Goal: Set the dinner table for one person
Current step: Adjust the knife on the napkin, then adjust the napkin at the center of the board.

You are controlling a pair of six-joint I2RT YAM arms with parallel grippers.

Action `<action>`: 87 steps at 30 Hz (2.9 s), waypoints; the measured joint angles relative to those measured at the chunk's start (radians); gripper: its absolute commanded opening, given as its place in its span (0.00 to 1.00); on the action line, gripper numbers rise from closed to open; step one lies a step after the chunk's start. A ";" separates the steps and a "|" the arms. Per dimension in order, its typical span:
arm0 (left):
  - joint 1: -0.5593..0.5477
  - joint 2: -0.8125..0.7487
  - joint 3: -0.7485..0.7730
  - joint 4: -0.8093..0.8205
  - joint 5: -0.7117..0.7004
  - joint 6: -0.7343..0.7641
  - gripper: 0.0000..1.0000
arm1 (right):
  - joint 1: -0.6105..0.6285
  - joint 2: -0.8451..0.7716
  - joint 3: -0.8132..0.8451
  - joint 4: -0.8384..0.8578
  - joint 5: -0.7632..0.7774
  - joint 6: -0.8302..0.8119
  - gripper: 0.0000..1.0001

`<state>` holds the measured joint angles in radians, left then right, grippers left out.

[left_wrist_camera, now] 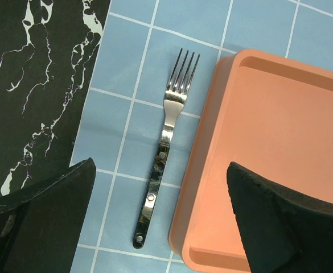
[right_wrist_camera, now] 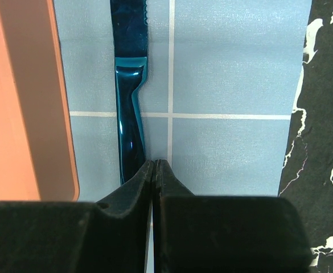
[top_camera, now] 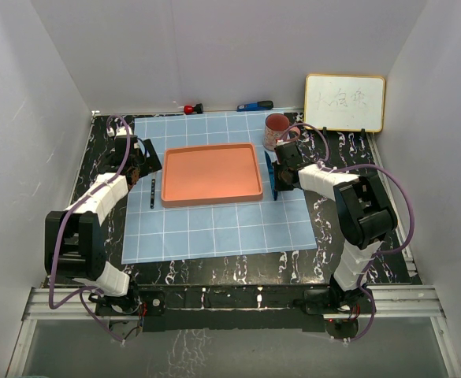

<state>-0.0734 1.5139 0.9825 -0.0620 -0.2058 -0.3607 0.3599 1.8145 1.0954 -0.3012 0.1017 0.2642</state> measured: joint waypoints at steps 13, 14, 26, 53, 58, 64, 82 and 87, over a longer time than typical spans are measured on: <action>0.000 0.002 0.000 -0.016 -0.009 0.001 0.99 | 0.000 0.000 0.003 -0.009 0.076 -0.001 0.30; 0.000 0.002 0.000 -0.016 -0.012 0.002 0.99 | 0.000 0.000 0.006 -0.013 0.087 -0.002 0.30; 0.000 0.001 0.001 -0.024 -0.058 0.016 0.99 | 0.000 -0.012 0.042 -0.039 0.163 -0.020 0.31; 0.153 0.378 0.306 0.126 0.049 0.022 0.74 | 0.000 -0.183 -0.058 -0.126 0.110 0.008 0.00; 0.153 0.444 0.347 0.174 0.123 0.008 0.32 | 0.000 -0.209 -0.090 -0.151 0.066 0.015 0.00; 0.153 0.529 0.430 0.197 0.161 -0.005 0.00 | 0.000 -0.255 -0.131 -0.166 0.030 0.019 0.00; 0.145 0.822 0.719 0.237 0.206 -0.014 0.00 | 0.000 -0.297 -0.172 -0.195 -0.015 0.038 0.00; 0.137 0.874 0.774 0.227 0.207 -0.014 0.00 | 0.000 -0.297 -0.192 -0.195 -0.020 0.050 0.00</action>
<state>0.0635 2.3878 1.7565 0.1646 0.0013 -0.3748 0.3599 1.5173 0.9039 -0.4961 0.0818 0.3145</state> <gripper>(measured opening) 0.007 0.007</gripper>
